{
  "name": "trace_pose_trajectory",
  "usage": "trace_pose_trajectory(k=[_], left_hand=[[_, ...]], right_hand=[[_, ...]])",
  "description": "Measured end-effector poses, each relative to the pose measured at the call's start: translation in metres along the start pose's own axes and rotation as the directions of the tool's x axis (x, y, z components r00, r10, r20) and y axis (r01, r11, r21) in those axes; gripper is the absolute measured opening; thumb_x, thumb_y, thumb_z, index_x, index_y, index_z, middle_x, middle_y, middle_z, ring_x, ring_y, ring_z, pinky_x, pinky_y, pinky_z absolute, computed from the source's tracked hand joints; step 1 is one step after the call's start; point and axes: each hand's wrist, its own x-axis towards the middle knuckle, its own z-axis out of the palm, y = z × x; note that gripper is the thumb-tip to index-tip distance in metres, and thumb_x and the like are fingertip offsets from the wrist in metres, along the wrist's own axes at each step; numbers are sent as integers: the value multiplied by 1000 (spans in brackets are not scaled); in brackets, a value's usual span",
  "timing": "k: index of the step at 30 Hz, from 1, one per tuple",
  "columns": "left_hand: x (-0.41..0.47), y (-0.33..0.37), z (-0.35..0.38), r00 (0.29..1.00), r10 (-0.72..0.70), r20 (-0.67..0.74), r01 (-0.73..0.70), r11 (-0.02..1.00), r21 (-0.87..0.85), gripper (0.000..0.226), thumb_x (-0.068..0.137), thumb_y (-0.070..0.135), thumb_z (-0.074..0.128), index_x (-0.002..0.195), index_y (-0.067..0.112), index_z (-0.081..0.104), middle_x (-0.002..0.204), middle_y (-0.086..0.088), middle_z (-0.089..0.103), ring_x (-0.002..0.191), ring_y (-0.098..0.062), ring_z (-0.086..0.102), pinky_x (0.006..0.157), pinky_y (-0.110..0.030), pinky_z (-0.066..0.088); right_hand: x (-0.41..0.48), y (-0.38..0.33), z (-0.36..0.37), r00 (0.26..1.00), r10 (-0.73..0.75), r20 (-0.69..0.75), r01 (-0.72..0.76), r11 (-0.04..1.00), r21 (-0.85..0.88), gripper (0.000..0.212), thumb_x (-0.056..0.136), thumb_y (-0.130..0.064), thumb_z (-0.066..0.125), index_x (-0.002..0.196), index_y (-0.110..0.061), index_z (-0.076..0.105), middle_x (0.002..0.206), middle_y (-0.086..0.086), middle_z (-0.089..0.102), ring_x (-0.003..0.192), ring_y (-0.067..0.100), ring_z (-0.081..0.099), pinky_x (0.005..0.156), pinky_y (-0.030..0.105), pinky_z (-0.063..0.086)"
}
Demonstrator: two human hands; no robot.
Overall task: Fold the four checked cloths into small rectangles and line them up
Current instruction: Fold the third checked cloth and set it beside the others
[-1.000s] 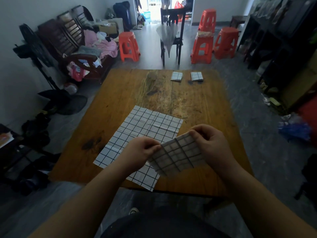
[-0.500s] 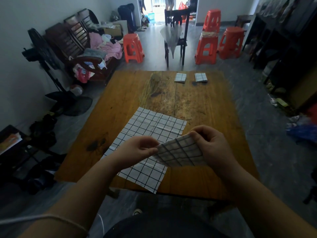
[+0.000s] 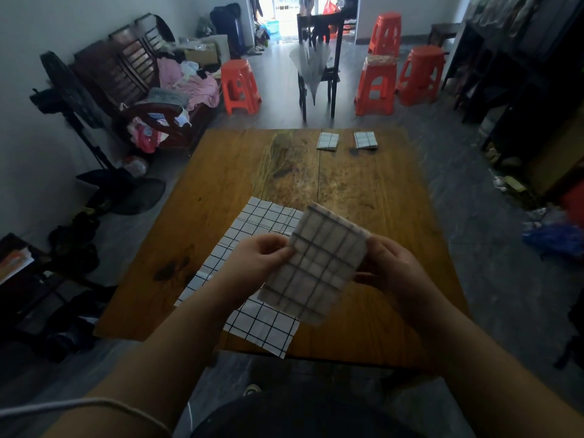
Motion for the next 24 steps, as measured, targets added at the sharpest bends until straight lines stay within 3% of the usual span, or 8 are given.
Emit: trace_pose_trajectory(k=[2, 5, 10, 16, 20, 24], left_hand=[[-2, -2, 1, 999, -50, -9, 48, 988, -148, 14, 96, 20, 61, 100, 11, 71, 101, -5, 75, 96, -24, 72, 79, -41, 60], [-4, -7, 6, 992, -121, -18, 114, 965, -237, 18, 97, 20, 60, 106, 8, 68, 104, -10, 73, 94, -27, 72, 77, -44, 61], [-6, -16, 10, 987, -159, 1, 156, 965, -211, 18, 97, 20, 60, 107, 8, 67, 103, -12, 72, 91, -26, 73, 71, -39, 61], [-10, -15, 5, 983, -172, 68, 183, 958, -220, 21, 96, 14, 60, 113, 4, 66, 105, -17, 73, 93, -28, 74, 71, -36, 62], [-12, -13, -1, 981, -156, 113, 181, 945, -271, 32, 85, 23, 66, 113, 7, 67, 106, -18, 74, 97, -32, 73, 79, -46, 62], [-13, -14, -9, 984, -112, 136, 144, 956, -255, 23, 90, 17, 63, 110, 6, 69, 108, -17, 73, 99, -33, 72, 78, -45, 61]], right_hand=[[0, 10, 3, 998, 52, 40, -53, 998, 42, 49, 97, -52, 52, 125, -13, 61, 117, 15, 70, 108, 34, 68, 96, 53, 54], [-2, 19, 15, 991, 90, 94, -92, 996, 17, 44, 95, -46, 54, 125, -14, 61, 117, 12, 72, 106, 31, 70, 93, 50, 56], [0, 24, 27, 997, 73, -1, -73, 997, -28, 20, 95, -24, 61, 115, -21, 61, 115, 5, 71, 98, 19, 73, 78, 36, 61], [3, 20, 23, 994, 92, -53, -96, 994, -59, 19, 97, -20, 61, 115, -16, 64, 111, 7, 72, 95, 21, 73, 74, 35, 61], [3, 17, 17, 998, 61, 17, -62, 998, 6, 20, 96, -12, 59, 113, -12, 68, 107, 5, 76, 97, 22, 74, 75, 35, 62], [2, 16, 7, 996, 38, 85, -36, 999, -20, 21, 96, -2, 54, 105, -5, 73, 108, 11, 75, 100, 26, 73, 79, 37, 62]])
